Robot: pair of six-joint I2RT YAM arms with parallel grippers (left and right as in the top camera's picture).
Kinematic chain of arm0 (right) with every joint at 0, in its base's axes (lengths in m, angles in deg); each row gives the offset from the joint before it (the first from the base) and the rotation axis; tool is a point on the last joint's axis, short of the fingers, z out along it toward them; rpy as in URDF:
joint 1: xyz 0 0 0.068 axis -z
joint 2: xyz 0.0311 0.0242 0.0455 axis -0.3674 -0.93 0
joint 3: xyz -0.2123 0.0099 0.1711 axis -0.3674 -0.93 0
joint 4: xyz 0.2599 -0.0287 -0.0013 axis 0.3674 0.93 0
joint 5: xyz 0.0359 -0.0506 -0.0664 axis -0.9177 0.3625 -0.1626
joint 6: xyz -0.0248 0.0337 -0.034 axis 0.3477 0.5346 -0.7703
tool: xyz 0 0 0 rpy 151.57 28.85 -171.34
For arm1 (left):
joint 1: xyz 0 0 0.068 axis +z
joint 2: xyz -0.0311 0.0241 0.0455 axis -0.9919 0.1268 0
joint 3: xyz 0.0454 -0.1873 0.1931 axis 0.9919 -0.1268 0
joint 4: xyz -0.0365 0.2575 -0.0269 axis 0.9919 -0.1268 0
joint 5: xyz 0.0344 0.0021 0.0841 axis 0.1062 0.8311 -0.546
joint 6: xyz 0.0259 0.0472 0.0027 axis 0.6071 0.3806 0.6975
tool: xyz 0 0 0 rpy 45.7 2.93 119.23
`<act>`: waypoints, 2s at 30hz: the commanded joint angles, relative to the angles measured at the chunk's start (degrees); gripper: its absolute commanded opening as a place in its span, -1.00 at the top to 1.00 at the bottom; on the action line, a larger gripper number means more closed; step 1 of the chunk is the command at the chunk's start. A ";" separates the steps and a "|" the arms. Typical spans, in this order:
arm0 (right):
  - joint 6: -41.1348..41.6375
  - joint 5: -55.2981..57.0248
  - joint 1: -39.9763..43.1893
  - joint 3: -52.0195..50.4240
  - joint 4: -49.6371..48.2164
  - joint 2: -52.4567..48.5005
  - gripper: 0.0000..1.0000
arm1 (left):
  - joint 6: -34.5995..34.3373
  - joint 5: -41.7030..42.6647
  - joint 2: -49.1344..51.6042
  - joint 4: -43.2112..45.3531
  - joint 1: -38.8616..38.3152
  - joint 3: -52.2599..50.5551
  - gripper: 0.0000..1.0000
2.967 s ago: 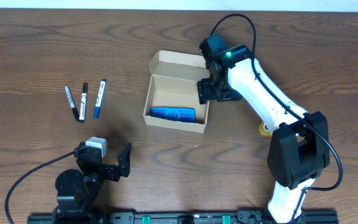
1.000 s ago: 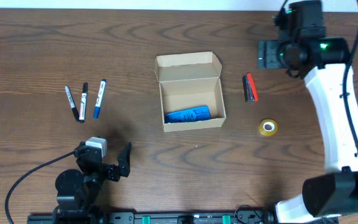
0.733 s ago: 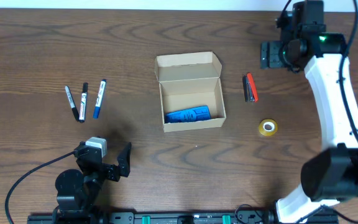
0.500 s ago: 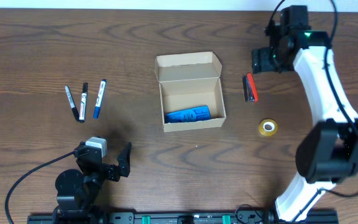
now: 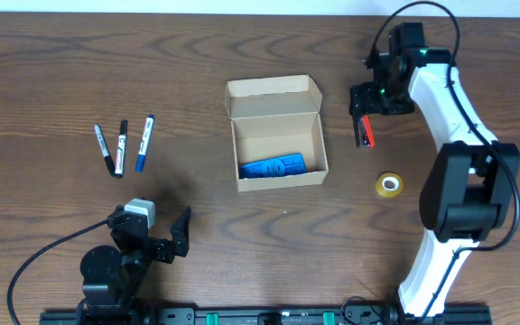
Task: Pack container
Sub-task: 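Move the right gripper over the red stapler and grasp it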
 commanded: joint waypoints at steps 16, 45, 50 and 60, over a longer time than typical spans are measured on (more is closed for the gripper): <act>-2.84 2.80 -2.49 -0.37 -0.52 -6.29 -0.59 | -0.66 -0.20 -0.42 -0.04 -0.20 -1.16 -0.91; -2.84 3.48 -2.16 -0.39 -0.42 -10.21 0.26 | -0.66 -0.20 -0.42 -0.04 -0.20 -1.16 -0.91; -2.49 3.48 -2.19 -0.39 -0.44 -10.21 0.43 | -0.66 -0.20 -0.42 -0.04 -0.20 -1.16 -0.91; -1.29 3.26 -2.16 2.10 1.92 -9.62 0.70 | -0.66 -0.20 -0.42 -0.07 -0.20 -1.16 -0.91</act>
